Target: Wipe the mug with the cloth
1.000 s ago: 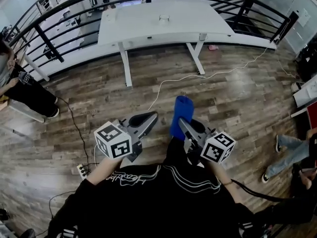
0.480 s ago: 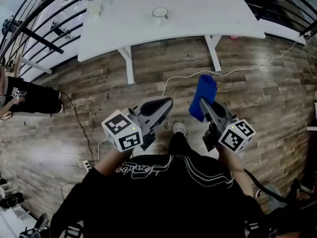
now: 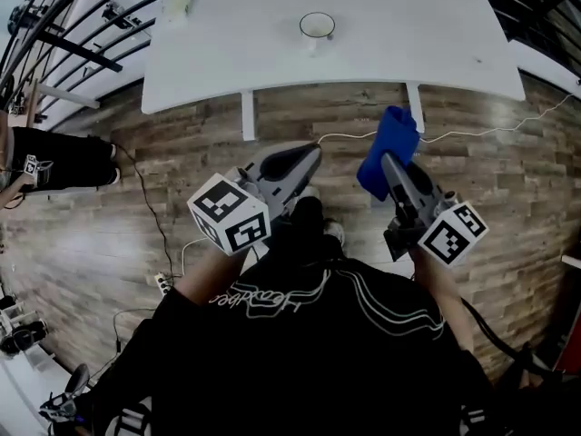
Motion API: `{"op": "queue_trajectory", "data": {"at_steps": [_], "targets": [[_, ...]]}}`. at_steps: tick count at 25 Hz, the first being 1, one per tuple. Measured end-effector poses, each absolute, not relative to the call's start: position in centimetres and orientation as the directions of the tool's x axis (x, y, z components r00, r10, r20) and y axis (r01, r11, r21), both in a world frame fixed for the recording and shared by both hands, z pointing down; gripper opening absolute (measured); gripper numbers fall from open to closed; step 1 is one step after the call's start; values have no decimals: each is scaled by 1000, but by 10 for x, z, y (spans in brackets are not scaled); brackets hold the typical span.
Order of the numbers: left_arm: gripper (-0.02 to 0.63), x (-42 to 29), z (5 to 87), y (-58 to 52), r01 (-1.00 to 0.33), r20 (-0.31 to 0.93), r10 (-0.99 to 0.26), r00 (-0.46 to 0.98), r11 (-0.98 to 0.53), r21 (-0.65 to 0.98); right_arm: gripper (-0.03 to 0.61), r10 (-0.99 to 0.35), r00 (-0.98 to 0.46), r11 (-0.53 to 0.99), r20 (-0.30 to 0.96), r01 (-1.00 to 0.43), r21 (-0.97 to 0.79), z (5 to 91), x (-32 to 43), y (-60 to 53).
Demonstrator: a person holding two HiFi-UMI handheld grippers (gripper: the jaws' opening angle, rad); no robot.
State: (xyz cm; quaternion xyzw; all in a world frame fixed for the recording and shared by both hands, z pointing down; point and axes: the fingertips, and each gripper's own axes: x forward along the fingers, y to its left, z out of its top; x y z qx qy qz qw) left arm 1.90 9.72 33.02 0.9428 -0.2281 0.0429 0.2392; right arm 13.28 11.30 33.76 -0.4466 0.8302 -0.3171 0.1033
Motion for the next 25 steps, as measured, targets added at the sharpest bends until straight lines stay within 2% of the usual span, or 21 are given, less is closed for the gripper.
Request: {"op": "queue_trajectory", "data": {"at_steps": [9, 14, 17, 19, 25], "targets": [[8, 19, 374, -32, -467, 290, -374, 881, -788, 402, 48, -834, -530, 321, 155, -694, -645, 364, 130, 3], [11, 12, 402, -88, -534, 354, -415, 838, -758, 374, 48, -851, -499, 285, 165, -702, -653, 374, 127, -40], [83, 13, 414, -115, -563, 384, -434, 815, -749, 349, 48, -858, -484, 266, 172, -706, -657, 379, 127, -54], [106, 17, 422, -127, -562, 399, -424, 813, -750, 348, 48, -862, -475, 256, 177, -709, -657, 382, 126, -61], [129, 28, 458, -154, -487, 448, -319, 835, -808, 331, 48, -871, -461, 208, 168, -657, -725, 401, 113, -103]]}}
